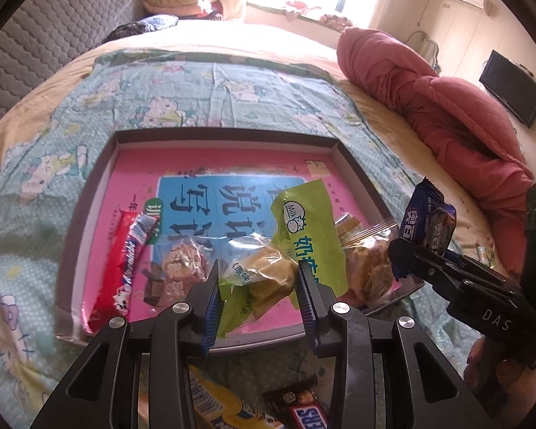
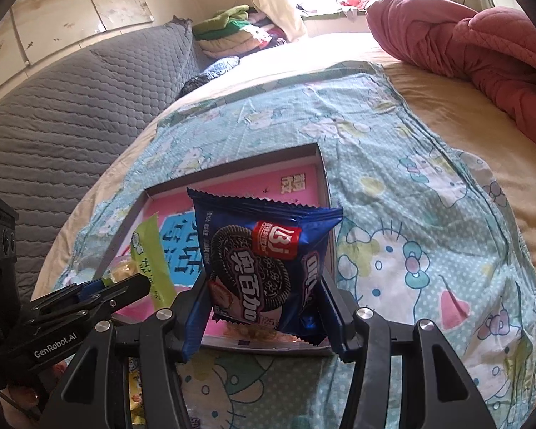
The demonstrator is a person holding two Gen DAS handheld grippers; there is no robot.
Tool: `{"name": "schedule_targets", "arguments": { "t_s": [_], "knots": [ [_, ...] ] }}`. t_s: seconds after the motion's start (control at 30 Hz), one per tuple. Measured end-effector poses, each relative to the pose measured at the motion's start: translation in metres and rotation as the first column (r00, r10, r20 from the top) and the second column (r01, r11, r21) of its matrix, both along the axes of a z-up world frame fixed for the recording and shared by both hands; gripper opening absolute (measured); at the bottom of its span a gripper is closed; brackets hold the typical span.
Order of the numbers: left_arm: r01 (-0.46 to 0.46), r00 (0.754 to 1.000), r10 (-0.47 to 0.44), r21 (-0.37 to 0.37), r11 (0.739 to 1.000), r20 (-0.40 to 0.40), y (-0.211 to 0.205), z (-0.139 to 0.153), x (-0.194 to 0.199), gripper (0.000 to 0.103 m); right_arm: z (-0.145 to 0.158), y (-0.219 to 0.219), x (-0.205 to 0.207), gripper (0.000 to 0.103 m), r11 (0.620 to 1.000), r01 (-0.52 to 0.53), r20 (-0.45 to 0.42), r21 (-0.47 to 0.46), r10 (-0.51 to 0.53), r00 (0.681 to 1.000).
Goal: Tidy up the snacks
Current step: 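Lower the green bag into the box and open the left tool while the right tool lowers the blue pack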
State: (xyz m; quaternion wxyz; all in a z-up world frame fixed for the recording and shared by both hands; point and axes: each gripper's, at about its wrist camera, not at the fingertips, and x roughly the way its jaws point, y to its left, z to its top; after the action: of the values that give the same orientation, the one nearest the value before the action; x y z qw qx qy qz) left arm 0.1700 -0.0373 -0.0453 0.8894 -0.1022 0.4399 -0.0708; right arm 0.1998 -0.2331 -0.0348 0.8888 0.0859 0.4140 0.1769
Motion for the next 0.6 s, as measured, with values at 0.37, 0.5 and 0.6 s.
{"name": "schedule_targets", "arguments": {
  "t_s": [0.37, 0.5, 0.6],
  "knots": [
    [0.005, 0.999, -0.004, 0.02, 1.0, -0.041, 0.003, -0.018, 0.008, 0.039, -0.02, 0.014, 0.009, 0.055, 0.999, -0.038, -0.056, 0.017, 0.039, 0.998],
    [0.003, 0.999, -0.002, 0.022, 1.0, -0.054, 0.005, -0.022, 0.009, 0.039, -0.021, 0.021, 0.01, 0.055, 0.998, -0.061, -0.051, 0.009, 0.062, 0.997],
    [0.001, 0.998, 0.0, 0.018, 1.0, -0.063, 0.006, -0.025, 0.01, 0.039, -0.022, 0.027, 0.009, 0.055, 0.996, -0.084, -0.05, 0.008, 0.084, 0.995]
  ]
}}
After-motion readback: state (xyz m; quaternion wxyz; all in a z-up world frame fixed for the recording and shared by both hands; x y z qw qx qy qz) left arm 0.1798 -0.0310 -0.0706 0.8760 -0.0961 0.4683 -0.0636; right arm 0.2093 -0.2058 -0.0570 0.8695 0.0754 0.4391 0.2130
